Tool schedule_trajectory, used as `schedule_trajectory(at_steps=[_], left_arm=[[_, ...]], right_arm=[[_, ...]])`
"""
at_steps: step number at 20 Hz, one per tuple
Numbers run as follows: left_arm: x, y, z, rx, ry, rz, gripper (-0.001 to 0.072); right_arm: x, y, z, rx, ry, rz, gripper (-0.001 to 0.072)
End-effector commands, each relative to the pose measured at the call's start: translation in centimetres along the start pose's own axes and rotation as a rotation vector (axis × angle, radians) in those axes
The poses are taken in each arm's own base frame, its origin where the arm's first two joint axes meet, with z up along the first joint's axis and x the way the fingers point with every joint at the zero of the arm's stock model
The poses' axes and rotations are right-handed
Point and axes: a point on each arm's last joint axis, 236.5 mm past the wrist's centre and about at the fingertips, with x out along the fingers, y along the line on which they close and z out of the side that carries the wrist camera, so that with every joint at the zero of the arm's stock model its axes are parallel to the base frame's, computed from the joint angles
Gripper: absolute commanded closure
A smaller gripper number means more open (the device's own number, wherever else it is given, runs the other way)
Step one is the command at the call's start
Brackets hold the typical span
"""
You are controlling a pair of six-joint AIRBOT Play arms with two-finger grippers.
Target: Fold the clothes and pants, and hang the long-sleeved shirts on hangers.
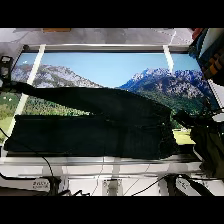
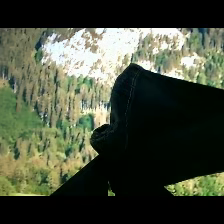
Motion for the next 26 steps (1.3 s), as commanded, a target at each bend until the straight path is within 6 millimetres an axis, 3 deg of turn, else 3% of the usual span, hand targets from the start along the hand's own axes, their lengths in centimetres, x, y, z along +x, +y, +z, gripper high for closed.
schedule_trajectory(at_steps=[1,8,10,13,14,15,16,20,26], left_arm=[[-0.1,2.5,-2.9,0.095,0.117,0.083,0.0689],[1.3,2.3,-12.7,0.019,0.447,-0.03,0.0689],[2.4,2.2,-14.5,0.001,0.497,-0.051,0.0689],[3.6,1.7,-15.6,0.002,0.527,-0.068,0.0662],[3.8,1.8,-15.4,0.003,0.518,-0.064,0.0496],[4.2,2.1,-14.9,-0.009,0.49,-0.046,0.0227],[4.5,2.7,-14.1,-0.065,0.453,-0.013,0.0145],[5.4,3.6,-11.9,-0.307,0.345,0.061,0.0147],[7.5,0.3,-4.9,-0.562,0.072,-0.102,0.0148]], right_arm=[[0.0,0.1,0.0,-0.001,0.002,0.002,0.0329],[0.0,0.0,-0.4,-0.004,0.016,-0.001,0.0329],[0.0,0.1,-0.7,-0.004,0.028,0.002,0.033],[0.0,0.1,-0.7,0.001,0.03,0.004,0.033],[0.0,0.1,-0.7,0.009,0.03,0.004,0.0329],[0.0,0.2,-0.7,0.011,0.031,0.006,0.0329],[0.0,0.3,-0.7,0.013,0.031,0.01,0.0329],[0.0,0.3,-0.7,0.013,0.03,0.01,0.033],[0.0,0.1,0.0,0.012,0.0,0.002,0.033]])
